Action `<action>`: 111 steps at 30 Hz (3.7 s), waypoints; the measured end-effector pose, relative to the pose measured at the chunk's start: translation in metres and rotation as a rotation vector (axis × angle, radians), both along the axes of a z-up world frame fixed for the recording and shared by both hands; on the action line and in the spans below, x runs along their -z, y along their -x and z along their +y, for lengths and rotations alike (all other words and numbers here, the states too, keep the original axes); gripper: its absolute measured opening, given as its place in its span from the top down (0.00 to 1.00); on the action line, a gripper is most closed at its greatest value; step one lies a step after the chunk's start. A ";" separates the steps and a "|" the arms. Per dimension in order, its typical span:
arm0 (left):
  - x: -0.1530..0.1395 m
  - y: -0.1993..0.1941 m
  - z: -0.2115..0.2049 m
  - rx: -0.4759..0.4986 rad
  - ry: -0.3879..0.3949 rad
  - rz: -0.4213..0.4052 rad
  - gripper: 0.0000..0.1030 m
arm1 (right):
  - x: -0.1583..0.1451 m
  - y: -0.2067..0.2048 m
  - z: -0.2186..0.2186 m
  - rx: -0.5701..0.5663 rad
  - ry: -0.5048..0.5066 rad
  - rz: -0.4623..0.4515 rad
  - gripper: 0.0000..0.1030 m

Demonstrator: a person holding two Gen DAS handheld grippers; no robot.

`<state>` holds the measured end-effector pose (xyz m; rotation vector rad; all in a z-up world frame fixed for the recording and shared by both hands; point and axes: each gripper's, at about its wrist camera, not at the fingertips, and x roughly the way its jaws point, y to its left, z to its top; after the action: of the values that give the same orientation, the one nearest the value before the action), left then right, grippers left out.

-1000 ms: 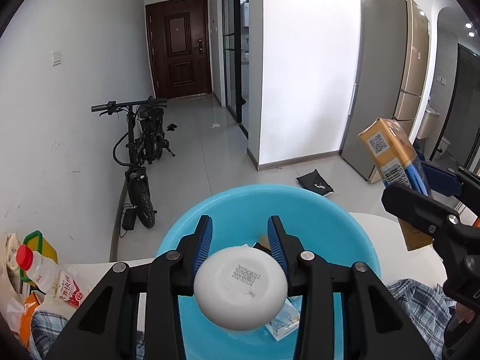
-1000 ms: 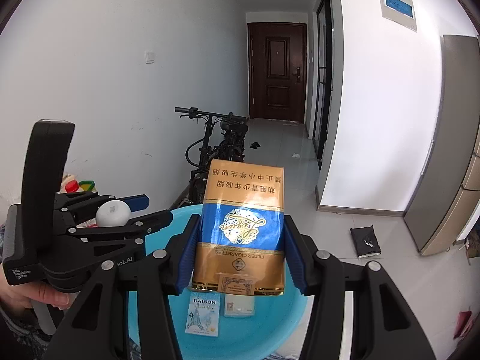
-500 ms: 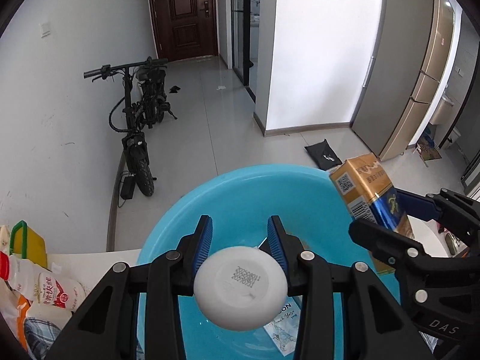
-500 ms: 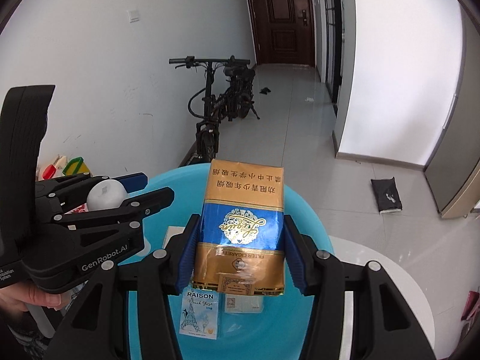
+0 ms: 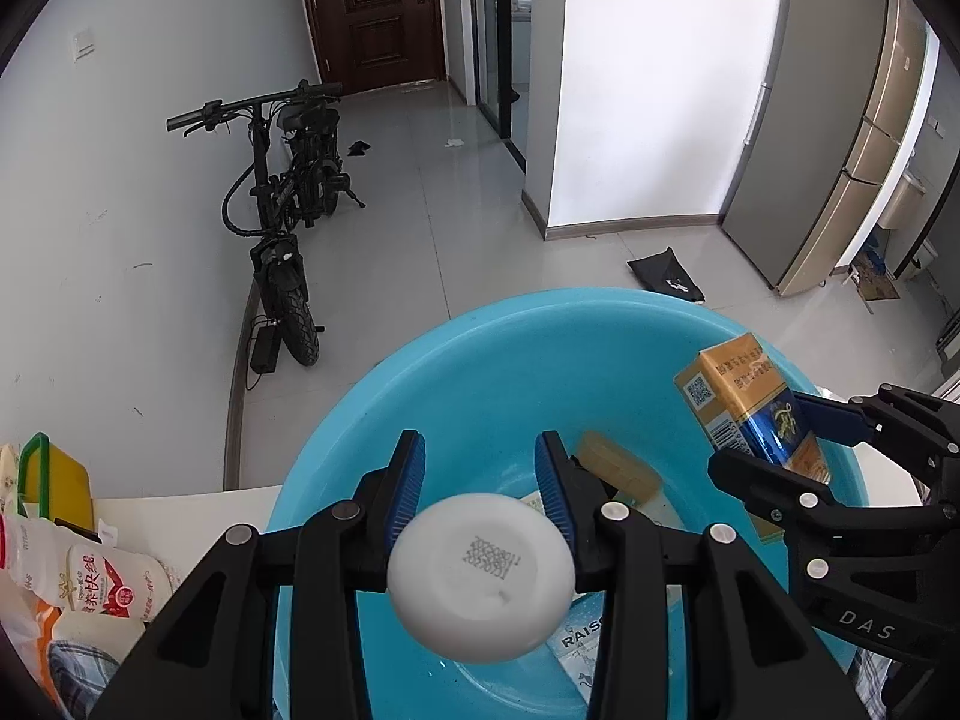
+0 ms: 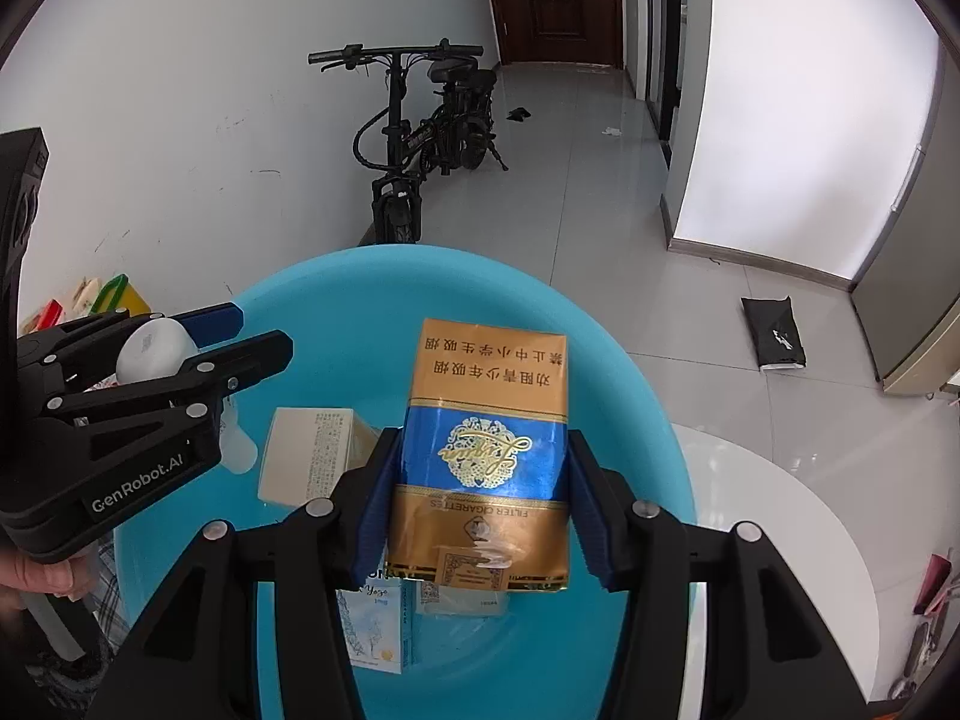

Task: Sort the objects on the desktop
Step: 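Open the right tool to drop the pack into the basin while the left tool releases the bottle, then withdraw both open tools from the basin back over the shirt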

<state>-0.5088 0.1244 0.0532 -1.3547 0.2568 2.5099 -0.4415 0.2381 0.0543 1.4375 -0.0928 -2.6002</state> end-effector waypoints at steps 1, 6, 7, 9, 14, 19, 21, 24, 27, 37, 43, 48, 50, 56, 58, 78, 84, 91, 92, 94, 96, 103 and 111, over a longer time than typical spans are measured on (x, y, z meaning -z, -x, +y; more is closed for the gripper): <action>0.000 -0.001 -0.001 0.002 0.003 0.001 0.60 | 0.002 0.003 0.000 -0.002 -0.007 -0.003 0.51; 0.002 -0.003 -0.010 -0.002 -0.002 0.000 0.60 | 0.005 0.008 -0.008 -0.008 -0.029 -0.015 0.51; 0.003 -0.003 -0.012 -0.004 -0.001 -0.002 0.60 | 0.005 0.010 -0.009 -0.008 -0.036 -0.016 0.51; 0.006 -0.004 -0.014 -0.002 0.000 -0.005 0.60 | 0.007 0.012 -0.012 -0.009 -0.048 -0.024 0.51; 0.014 -0.006 -0.015 0.015 0.005 -0.015 0.60 | 0.009 0.018 -0.015 0.002 -0.038 -0.035 0.48; 0.015 -0.006 -0.017 0.024 -0.016 -0.018 0.60 | 0.003 0.015 -0.018 0.002 -0.064 0.000 0.41; 0.015 -0.006 -0.018 0.022 -0.021 -0.016 0.60 | 0.002 0.014 -0.017 0.001 -0.051 -0.006 0.41; 0.016 -0.007 -0.020 0.024 -0.031 -0.020 0.60 | 0.000 0.012 -0.015 0.005 -0.033 -0.012 0.41; 0.014 -0.009 -0.022 0.017 -0.026 0.001 0.60 | 0.001 0.010 -0.015 0.004 -0.036 -0.017 0.41; 0.003 -0.015 -0.024 -0.018 -0.013 0.062 0.28 | 0.006 0.004 -0.021 -0.021 -0.062 -0.034 0.41; -0.001 -0.017 -0.023 -0.011 0.000 0.060 0.28 | 0.006 0.003 -0.019 -0.018 -0.061 -0.034 0.41; 0.004 -0.020 -0.021 -0.013 0.006 0.039 0.28 | 0.007 0.001 -0.019 -0.021 -0.062 -0.036 0.41; 0.007 -0.021 -0.020 -0.015 0.017 0.029 0.28 | 0.007 0.000 -0.019 -0.026 -0.071 -0.037 0.41; -0.002 -0.028 -0.028 -0.043 -0.024 0.071 0.27 | 0.006 -0.007 -0.016 -0.018 -0.097 -0.016 0.25; -0.004 -0.031 -0.029 -0.040 -0.024 0.065 0.24 | 0.004 -0.007 -0.009 0.007 -0.064 -0.006 0.18; -0.014 -0.073 -0.037 -0.007 0.019 0.055 0.16 | -0.014 -0.024 -0.004 0.045 -0.019 0.011 0.03; -0.026 -0.083 -0.044 -0.026 0.000 0.082 0.16 | -0.022 -0.030 -0.008 0.045 -0.023 0.015 0.03; -0.041 -0.090 -0.058 -0.044 -0.013 0.099 0.16 | -0.038 -0.038 -0.007 0.059 0.005 0.032 0.03; -0.044 -0.092 -0.060 -0.045 -0.018 0.098 0.16 | -0.040 -0.040 -0.007 0.063 0.008 0.035 0.03; -0.051 -0.095 -0.064 -0.041 -0.020 0.093 0.16 | -0.046 -0.046 -0.008 0.067 0.008 0.040 0.03; -0.060 -0.100 -0.069 -0.043 -0.022 0.104 0.16 | -0.054 -0.053 -0.011 0.054 0.016 0.052 0.03; -0.081 -0.125 -0.086 -0.042 0.020 0.102 0.16 | -0.076 -0.076 -0.025 0.001 -0.013 0.103 0.03; -0.095 -0.171 -0.106 -0.067 0.051 0.119 0.16 | -0.085 -0.112 -0.034 -0.067 -0.039 0.119 0.03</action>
<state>-0.3380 0.0180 0.1482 -1.2545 0.3061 2.6611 -0.3294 0.2044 0.1397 1.2708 0.0207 -2.6397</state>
